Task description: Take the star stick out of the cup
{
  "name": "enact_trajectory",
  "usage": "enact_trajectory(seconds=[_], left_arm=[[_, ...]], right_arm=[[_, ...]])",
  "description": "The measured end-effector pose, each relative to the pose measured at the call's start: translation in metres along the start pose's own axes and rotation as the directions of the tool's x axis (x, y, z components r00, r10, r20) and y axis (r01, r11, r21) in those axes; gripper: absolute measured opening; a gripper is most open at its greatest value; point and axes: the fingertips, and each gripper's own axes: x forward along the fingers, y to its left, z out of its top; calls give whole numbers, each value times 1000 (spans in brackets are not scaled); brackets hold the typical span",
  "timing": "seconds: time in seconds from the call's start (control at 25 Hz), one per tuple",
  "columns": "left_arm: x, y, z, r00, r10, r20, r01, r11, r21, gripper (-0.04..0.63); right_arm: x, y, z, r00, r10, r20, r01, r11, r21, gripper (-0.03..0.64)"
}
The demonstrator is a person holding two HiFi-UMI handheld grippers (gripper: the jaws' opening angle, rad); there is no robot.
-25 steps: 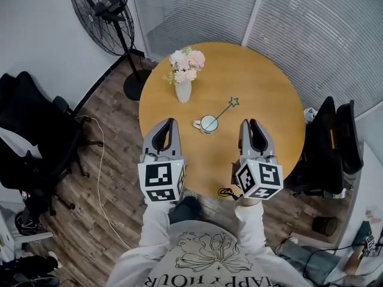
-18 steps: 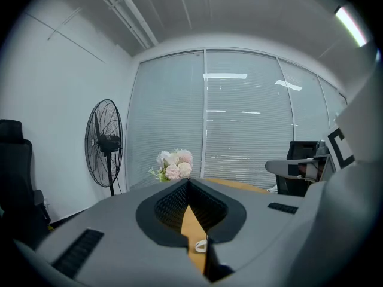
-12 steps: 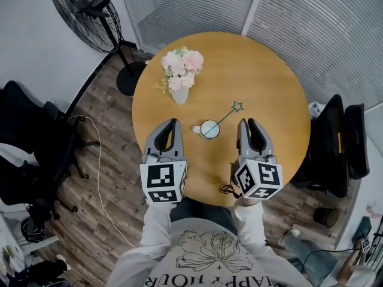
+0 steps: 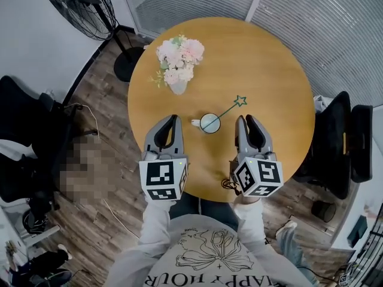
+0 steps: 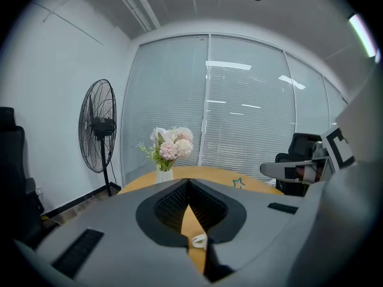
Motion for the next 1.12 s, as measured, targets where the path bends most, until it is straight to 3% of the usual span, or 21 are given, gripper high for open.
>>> enact_trajectory(seconds=[0.28, 1.12], left_arm=[[12, -1, -20, 998, 31, -49, -32, 999, -24, 6], [46, -13, -72, 988, 48, -149, -52, 998, -29, 6]], right_arm=[[19, -4, -25, 995, 63, -74, -61, 998, 19, 89], [58, -30, -95, 969, 119, -218, -95, 988, 118, 91]])
